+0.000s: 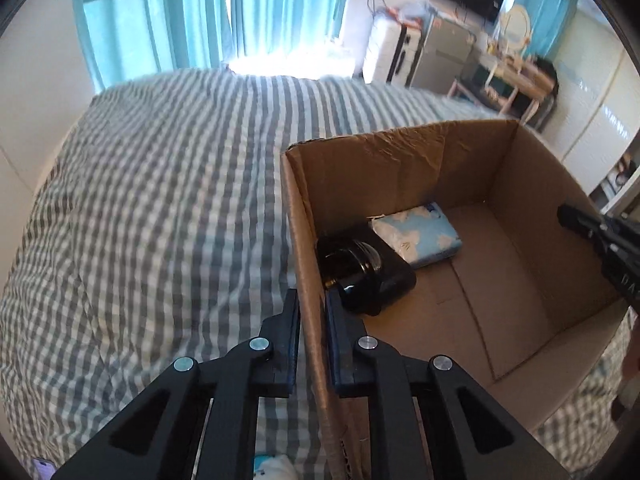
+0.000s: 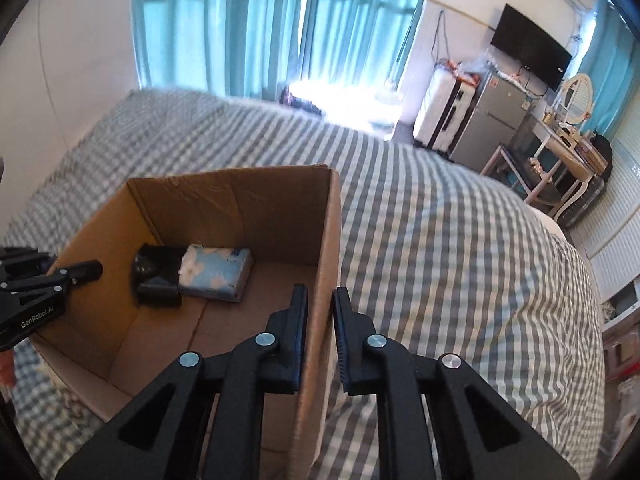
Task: Organize objects
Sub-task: 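Withdraw both tools from the box and move back toward remaining items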
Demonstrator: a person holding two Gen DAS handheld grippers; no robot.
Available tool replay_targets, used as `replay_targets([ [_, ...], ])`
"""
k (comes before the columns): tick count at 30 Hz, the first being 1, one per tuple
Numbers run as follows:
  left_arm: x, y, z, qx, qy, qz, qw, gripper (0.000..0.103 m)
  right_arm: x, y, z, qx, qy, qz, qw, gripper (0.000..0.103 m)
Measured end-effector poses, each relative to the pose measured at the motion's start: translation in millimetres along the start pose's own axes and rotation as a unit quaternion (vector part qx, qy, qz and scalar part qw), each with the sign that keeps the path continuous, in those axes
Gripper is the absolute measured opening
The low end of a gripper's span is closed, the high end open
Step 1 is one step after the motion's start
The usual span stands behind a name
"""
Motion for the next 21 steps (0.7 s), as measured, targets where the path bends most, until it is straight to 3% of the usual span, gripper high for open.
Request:
replay_targets([
  [6,7.4,-41.7,-5.2,-0.015,-0.050,0.054,0.9972,0.011,-10.6,-22.6,-3.9,-0.006,0.002,0.044,0.999,0.012],
  [16,-34.1,-33.0,-7.0,-0.009,-0.047,0.027,0.9985,0.011,-53.7,-10.0,-9.2,-0.026,-0.013,0.015,0.999,0.013],
  [18,-31.2,-27.7,-5.8,-0.012,-0.041,0.031,0.9986,0.012,-47.3,-7.2,-10.1,-0.031,-0.024,0.016,0.999,0.017],
  [20,-20.5,-25.9,-5.9,-0.017,-0.043,0.041,0.9981,0.013,-32.8,-9.2,-13.9,-0.028,-0.029,0.025,0.999,0.042],
  [21,-16.4,-25.7,-6.8,-0.020,-0.044,0.043,0.9979,0.016,-24.9,-9.5,-15.4,-0.025,-0.030,0.031,0.999,0.047],
])
Point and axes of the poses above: each gripper's, at about its wrist camera, not at the fingertips, and x roughly against the way its jaws point, z to its right, y to its underside, the point moved 4 cm from there along -x, roughly the way its jaws point, and after that the axes turned 7 degrees about -y, right-handed, at the moved point
